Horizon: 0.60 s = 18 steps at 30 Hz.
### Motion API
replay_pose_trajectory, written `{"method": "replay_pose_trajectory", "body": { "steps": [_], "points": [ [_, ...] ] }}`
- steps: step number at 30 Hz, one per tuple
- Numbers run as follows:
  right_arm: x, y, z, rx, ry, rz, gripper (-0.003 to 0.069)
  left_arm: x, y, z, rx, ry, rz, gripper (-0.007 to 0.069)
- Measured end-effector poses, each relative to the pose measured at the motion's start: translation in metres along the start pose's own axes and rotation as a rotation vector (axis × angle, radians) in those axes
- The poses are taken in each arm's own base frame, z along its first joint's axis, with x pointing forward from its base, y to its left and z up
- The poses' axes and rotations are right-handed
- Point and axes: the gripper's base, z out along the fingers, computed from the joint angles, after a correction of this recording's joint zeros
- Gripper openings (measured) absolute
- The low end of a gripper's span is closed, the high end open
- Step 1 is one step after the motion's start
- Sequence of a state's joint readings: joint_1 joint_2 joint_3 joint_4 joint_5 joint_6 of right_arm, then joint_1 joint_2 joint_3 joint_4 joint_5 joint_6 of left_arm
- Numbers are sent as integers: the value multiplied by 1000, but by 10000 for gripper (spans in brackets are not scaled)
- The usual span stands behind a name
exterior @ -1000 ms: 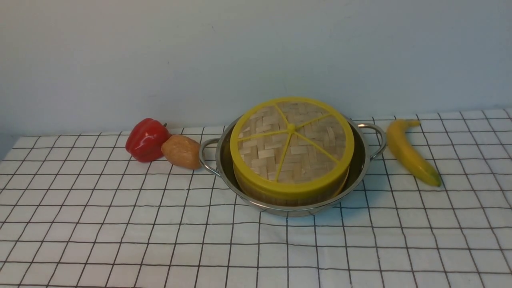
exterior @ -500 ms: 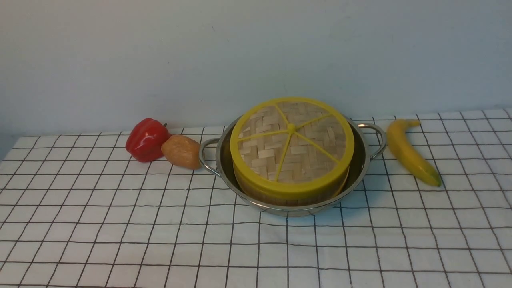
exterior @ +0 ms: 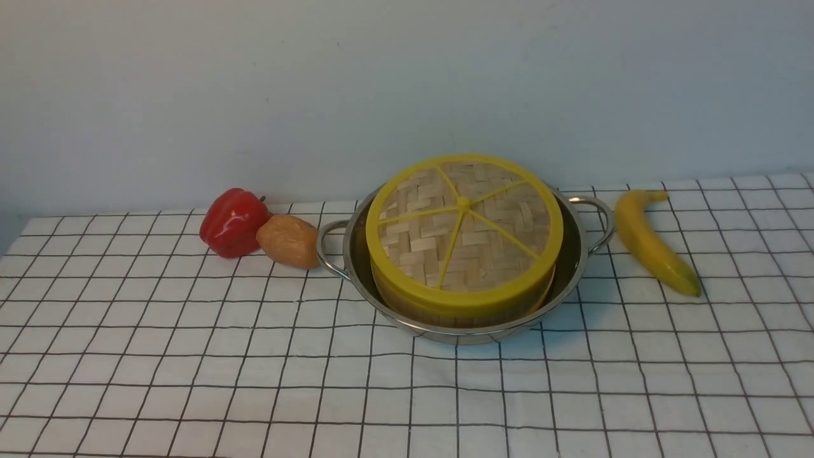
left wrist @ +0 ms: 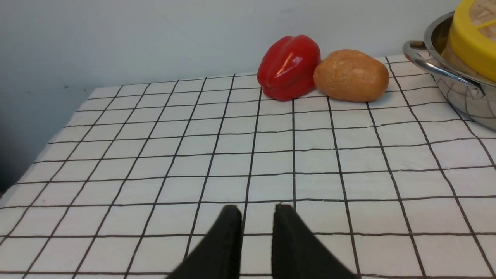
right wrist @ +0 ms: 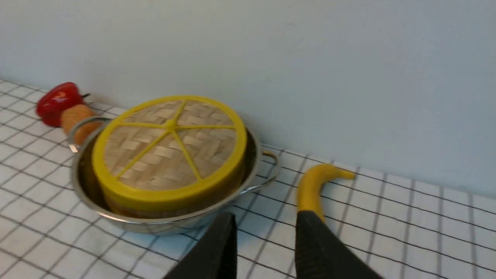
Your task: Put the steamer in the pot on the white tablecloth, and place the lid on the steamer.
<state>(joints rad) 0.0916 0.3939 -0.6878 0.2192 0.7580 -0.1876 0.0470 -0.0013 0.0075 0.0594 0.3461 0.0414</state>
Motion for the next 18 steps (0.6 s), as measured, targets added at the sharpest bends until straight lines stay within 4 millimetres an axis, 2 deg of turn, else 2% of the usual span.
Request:
{"method": "replay_pose_trajectory", "body": {
  "steps": [9, 18],
  "points": [
    [52, -9, -7, 193, -169, 2, 240, 0, 0, 0, 0, 0, 0, 127],
    [99, -11, 8, 216, -192, 39, 240, 0, 0, 0, 0, 0, 0, 138]
  ]
}}
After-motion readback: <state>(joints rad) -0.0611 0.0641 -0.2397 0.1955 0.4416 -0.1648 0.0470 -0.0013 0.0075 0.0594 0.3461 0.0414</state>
